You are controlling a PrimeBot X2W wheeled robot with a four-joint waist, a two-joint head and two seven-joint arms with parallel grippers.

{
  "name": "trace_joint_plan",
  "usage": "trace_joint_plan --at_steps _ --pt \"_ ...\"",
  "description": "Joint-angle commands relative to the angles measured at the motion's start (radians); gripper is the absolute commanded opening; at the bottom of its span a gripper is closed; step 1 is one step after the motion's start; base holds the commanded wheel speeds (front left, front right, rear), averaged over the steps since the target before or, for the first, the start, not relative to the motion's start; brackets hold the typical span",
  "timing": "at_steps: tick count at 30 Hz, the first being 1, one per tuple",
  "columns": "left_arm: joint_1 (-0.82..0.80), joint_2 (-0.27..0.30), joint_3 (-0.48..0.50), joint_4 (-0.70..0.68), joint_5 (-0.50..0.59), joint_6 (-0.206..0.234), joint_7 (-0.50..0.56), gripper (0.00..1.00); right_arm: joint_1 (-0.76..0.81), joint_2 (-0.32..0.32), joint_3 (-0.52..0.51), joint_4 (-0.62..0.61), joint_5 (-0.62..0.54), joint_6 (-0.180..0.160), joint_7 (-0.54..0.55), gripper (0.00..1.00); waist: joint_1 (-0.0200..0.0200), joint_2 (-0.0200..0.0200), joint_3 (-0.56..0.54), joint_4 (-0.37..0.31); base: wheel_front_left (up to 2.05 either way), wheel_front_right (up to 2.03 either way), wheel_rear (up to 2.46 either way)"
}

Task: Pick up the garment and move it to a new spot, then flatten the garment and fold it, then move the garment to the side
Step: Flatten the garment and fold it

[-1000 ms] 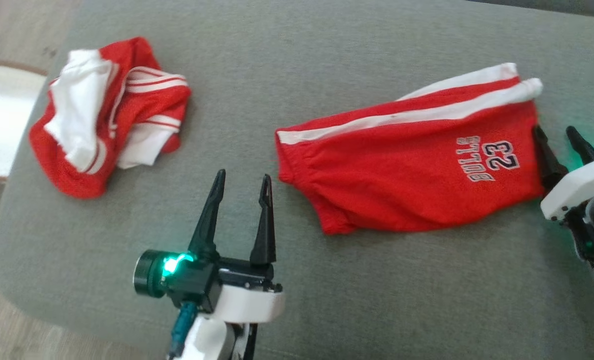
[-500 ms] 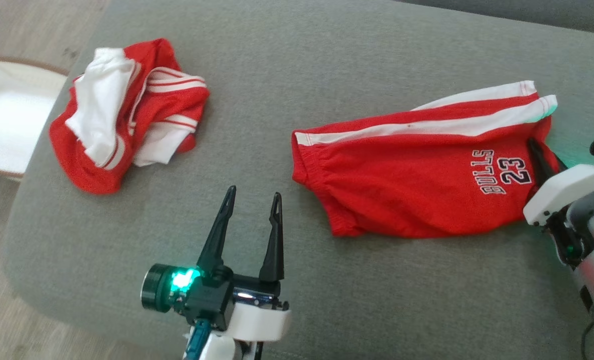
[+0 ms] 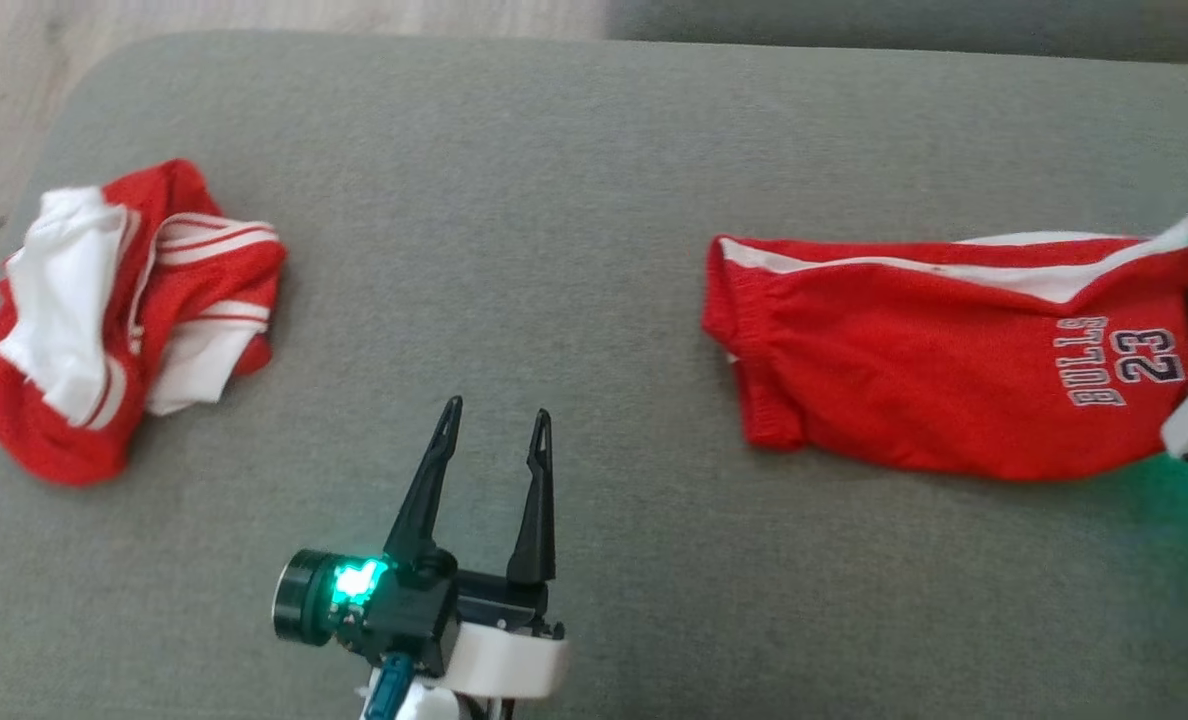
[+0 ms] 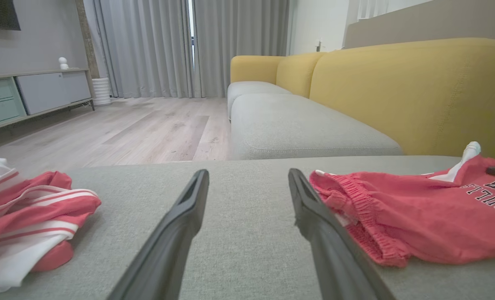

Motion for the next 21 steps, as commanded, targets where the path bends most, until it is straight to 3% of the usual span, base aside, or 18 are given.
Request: trace_joint_plan --at_steps 1,4,9,21 --pt "-0.009 0.003 0.041 -0.027 0.008 -0.002 -0.009 1.00 0.004 -0.037 0.006 -0.022 0.010 -0.001 -0.019 0.00 0.0001 0.0000 -0.011 -0.021 0.00 0.00 0.00" --pt "-0.005 0.003 0.048 -0.023 0.008 -0.004 -0.009 1.00 -0.010 -0.044 0.008 -0.038 0.002 -0.001 -0.040 0.00 0.0001 0.0000 -0.021 -0.036 0.00 0.00 0.00" --pt "0.005 0.003 0.056 -0.010 0.006 -0.011 -0.010 1.00 -0.038 0.007 0.028 -0.103 -0.009 -0.001 -0.047 0.00 0.0001 0.0000 -0.048 -0.046 0.00 0.00 0.00" --pt "0.015 0.003 0.047 -0.001 -0.001 -0.020 -0.010 1.00 -0.090 0.221 0.131 -0.250 -0.069 -0.001 0.039 0.00 0.0001 0.0000 -0.091 0.001 0.00 0.00 0.00"
